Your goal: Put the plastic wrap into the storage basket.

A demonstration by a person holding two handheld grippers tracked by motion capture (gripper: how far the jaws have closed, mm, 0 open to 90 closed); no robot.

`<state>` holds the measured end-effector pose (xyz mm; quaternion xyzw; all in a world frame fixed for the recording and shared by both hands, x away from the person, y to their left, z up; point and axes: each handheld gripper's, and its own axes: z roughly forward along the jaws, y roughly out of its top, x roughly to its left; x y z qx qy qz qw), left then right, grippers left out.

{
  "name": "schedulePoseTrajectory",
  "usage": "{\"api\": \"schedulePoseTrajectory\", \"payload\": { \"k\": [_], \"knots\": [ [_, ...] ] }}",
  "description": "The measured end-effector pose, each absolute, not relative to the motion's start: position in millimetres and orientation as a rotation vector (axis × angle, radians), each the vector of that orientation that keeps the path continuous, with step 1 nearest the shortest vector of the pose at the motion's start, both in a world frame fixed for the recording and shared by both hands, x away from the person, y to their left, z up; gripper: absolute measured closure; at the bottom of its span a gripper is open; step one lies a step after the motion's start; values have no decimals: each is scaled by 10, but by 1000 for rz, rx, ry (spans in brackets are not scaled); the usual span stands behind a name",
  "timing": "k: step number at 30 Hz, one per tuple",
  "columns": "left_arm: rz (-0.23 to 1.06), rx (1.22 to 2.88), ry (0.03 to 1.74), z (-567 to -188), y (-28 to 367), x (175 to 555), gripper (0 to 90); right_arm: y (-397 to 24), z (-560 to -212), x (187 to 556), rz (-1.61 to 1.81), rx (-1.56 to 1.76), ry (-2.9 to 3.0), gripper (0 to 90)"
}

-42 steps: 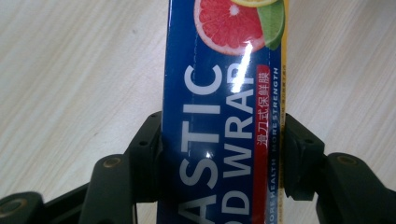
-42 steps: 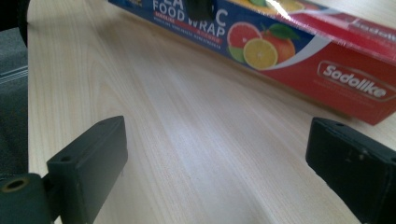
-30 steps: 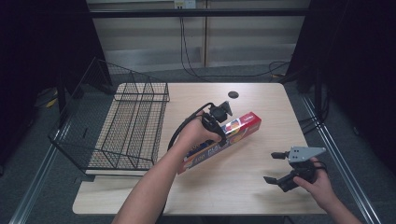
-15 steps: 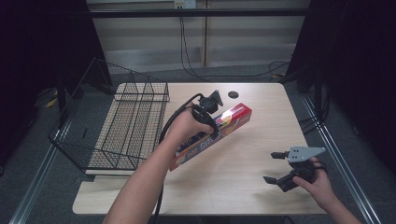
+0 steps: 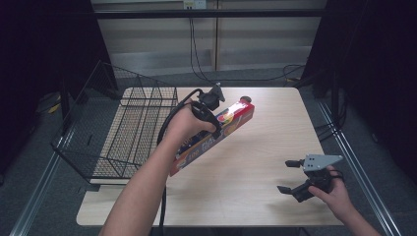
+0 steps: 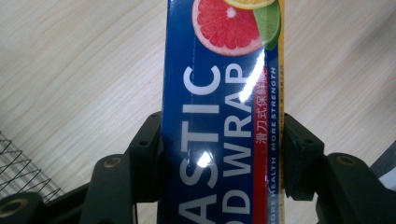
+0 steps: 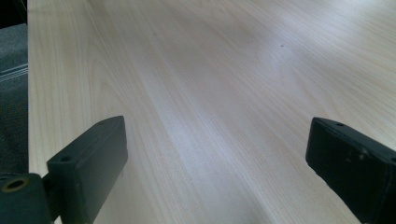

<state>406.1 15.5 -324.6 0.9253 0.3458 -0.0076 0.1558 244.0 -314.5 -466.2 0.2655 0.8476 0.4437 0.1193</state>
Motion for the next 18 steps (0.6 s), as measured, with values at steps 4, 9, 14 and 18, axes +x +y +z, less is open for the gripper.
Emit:
{"api": "schedulePoseTrajectory", "payload": {
  "k": [4, 9, 14, 18],
  "knots": [
    [-22, 2647, 1002, -3186, 199, 4063, 435, -3141, -4656, 2435, 1299, 774, 2472, 53],
    [-6, 2655, 1010, -3119, 224, 4055, 435, -3144, -4655, 2436, 1296, 776, 2470, 53],
    [3, 2646, 1028, -3058, 233, 4043, 435, -3151, -4647, 2431, 1296, 773, 2470, 53],
    [18, 2629, 1046, -2985, 267, 4042, 435, -3152, -4643, 2426, 1302, 771, 2472, 53]
  ]
}}
